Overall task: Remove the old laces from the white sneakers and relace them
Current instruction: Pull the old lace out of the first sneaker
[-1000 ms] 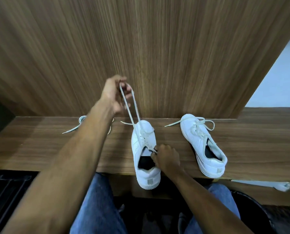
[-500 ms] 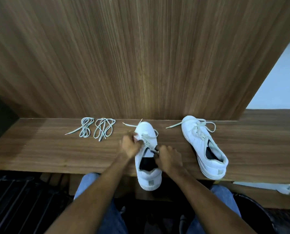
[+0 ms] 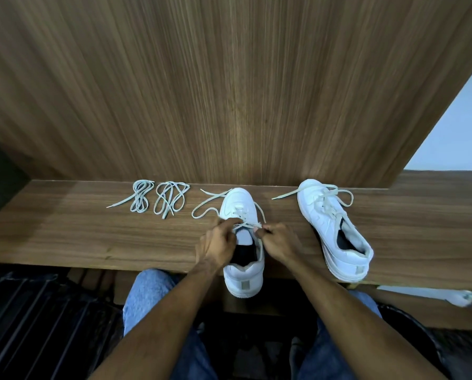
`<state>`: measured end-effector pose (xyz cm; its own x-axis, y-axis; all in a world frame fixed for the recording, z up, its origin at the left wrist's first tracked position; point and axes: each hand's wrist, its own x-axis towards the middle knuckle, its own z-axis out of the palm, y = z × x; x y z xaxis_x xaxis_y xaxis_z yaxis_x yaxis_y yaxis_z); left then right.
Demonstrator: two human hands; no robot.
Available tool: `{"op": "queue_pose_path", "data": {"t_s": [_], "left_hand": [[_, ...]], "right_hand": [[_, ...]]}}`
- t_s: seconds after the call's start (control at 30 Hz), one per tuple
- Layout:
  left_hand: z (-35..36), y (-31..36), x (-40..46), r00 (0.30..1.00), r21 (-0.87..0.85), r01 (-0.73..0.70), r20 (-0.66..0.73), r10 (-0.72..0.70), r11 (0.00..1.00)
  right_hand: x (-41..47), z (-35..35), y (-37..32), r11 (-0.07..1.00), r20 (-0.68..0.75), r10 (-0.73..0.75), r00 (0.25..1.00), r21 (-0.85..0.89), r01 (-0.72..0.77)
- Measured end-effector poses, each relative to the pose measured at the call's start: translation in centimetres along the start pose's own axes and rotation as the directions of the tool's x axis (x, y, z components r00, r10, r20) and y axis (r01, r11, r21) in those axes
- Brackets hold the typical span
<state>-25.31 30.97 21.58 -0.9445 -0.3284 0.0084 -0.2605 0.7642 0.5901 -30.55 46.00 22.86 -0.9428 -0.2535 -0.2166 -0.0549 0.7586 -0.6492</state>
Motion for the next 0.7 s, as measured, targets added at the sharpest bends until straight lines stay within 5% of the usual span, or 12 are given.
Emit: {"op": "queue_pose_path", "data": {"t_s": [0.13, 0.23, 0.27, 0.33, 0.4, 0.43, 0.5, 0.6, 0.7], "left_hand": [[-0.3, 2.4, -0.2, 0.994, 0.331, -0.111, 0.025, 0.109, 0.937], [-0.5, 2.7, 0.5, 0.993, 0.377, -0.115, 0.016, 0.117, 0.919], [-0.6, 2.5, 0.8, 0.998, 0.275, -0.037, -0.038, 0.049, 0.961], [-0.6, 1.8, 1.7, 0.958, -0.283, 0.218, -0.119, -0.259, 0.934], [-0.3, 1.2, 2.1, 0.842, -0.741, 0.391, 0.050, -0.537, 0.545], [0.0, 0.7, 2.2, 0.818, -0.786, 0.405, 0.083, -0.569, 0.468], [0.4, 0.2, 2.3, 0.877, -0.672, 0.348, -0.012, -0.480, 0.653], [0.3, 0.1, 1.6, 0.992, -0.229, -0.011, -0.124, -0.018, 0.973], [0.3, 0.9, 1.0, 0.965, 0.299, -0.245, -0.014, 0.262, 0.922]], "right_hand": [[-0.3, -0.2, 0.1, 1.000, 0.016, -0.027, 1.000, -0.015, 0.027], [-0.6, -0.3, 0.0, 0.999, 0.014, -0.031, 0.999, -0.020, 0.032], [-0.7, -0.4, 0.0, 0.999, 0.013, -0.034, 0.999, -0.031, 0.035], [-0.7, -0.4, 0.1, 0.997, 0.006, -0.057, 0.998, -0.052, 0.057], [-0.7, -0.3, 0.1, 0.995, -0.018, -0.079, 0.997, -0.067, 0.078], [-0.7, -0.1, 0.2, 0.993, -0.027, -0.088, 0.996, -0.078, 0.085], [-0.7, 0.1, 0.1, 0.991, -0.040, -0.095, 0.995, -0.095, 0.091], [-0.7, 0.0, 0.0, 0.990, -0.048, -0.099, 0.994, -0.105, 0.093], [-0.6, 0.1, 0.1, 0.987, -0.055, -0.106, 0.993, -0.128, 0.098]]}}
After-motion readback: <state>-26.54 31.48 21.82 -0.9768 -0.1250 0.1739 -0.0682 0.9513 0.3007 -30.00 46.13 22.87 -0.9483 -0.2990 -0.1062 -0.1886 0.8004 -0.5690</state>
